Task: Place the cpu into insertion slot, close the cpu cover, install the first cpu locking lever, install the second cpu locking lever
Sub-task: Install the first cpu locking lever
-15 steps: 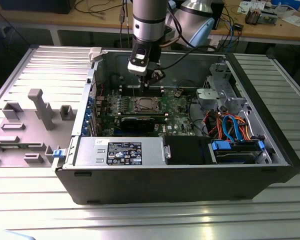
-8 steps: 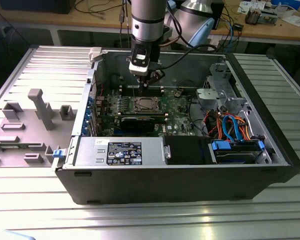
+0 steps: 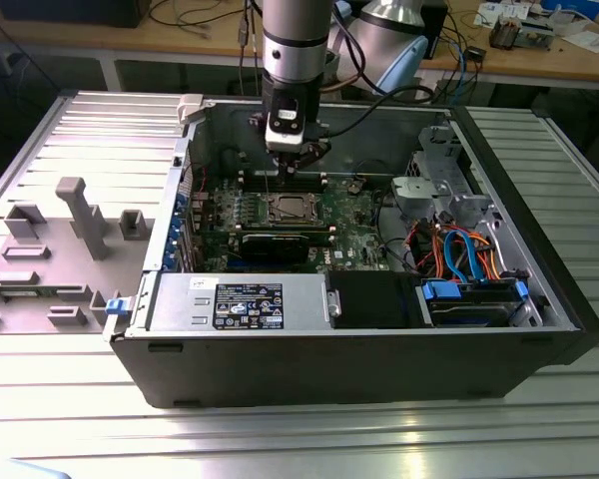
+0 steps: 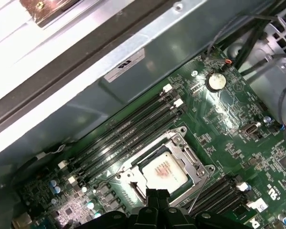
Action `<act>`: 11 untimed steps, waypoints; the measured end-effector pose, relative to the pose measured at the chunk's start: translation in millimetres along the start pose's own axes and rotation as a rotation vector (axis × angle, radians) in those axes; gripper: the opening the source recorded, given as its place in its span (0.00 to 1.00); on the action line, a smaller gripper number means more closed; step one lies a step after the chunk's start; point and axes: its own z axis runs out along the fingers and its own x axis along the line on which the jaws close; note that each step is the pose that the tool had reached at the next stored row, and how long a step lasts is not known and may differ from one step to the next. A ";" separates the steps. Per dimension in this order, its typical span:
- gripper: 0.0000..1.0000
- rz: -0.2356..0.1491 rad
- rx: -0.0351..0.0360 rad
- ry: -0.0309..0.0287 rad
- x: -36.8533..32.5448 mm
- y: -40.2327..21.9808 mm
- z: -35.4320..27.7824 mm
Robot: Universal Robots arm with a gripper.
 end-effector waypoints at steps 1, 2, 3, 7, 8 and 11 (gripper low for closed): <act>0.11 -0.021 0.0006 0.0005 0.0 0.0 0.1; 0.11 -0.034 0.0009 0.0008 0.0 0.0 0.1; 0.11 -0.046 0.0012 0.0012 0.0 0.0 0.1; 0.11 -0.113 0.0031 0.0029 0.0 0.0 0.3; 0.11 -0.125 0.0034 0.0032 0.0 0.0 0.3; 0.11 -0.126 0.0034 0.0032 0.0 0.0 0.3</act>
